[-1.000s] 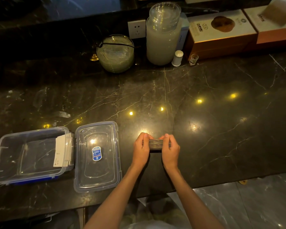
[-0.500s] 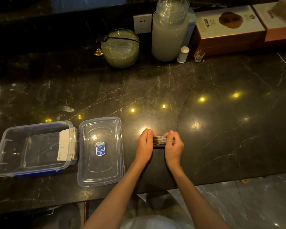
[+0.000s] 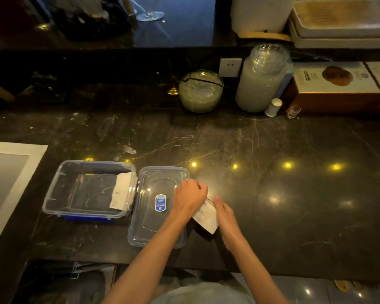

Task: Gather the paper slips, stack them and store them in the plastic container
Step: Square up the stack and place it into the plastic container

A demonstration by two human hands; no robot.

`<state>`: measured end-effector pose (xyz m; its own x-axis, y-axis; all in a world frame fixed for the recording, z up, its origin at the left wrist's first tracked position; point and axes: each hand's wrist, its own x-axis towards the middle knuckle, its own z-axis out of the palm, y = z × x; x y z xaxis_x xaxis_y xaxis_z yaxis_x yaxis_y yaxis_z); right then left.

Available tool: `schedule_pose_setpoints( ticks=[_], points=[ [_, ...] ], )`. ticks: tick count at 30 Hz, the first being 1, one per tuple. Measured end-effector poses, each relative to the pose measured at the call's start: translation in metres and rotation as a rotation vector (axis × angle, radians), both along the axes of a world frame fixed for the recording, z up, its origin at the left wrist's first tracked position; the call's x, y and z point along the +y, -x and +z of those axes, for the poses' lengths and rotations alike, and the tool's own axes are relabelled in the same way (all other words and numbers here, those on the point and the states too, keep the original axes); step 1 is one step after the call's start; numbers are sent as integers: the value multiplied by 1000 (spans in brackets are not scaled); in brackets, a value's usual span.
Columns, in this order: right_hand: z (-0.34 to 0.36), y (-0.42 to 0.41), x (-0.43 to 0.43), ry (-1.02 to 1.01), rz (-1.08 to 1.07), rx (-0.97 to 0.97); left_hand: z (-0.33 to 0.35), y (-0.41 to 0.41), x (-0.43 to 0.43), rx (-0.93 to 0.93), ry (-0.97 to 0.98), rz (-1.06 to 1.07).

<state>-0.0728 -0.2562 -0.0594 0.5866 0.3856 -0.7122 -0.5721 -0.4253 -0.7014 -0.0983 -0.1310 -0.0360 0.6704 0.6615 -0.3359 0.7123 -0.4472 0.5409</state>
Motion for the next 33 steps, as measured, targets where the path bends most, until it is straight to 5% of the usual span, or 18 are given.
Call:
schedule_pose_setpoints(
  ticks=[6,10,17,22,26,33],
  points=[
    [38,17,42,-173,560,-209,42,42,70,104,-104,-29],
    [60,29,84,-174,718,-167,61,63,102,185,-143,-67],
    [90,69,147,-166,646,-41,80,105,174,155,112,5],
    [101,97,188,-202,400,28,93,150,236,-220,606,366],
    [93,122,221,-190,227,27,75,193,252,-299,844,357],
    [63,185,277,-31,224,1,28,235,281,-186,837,364]
  ],
)
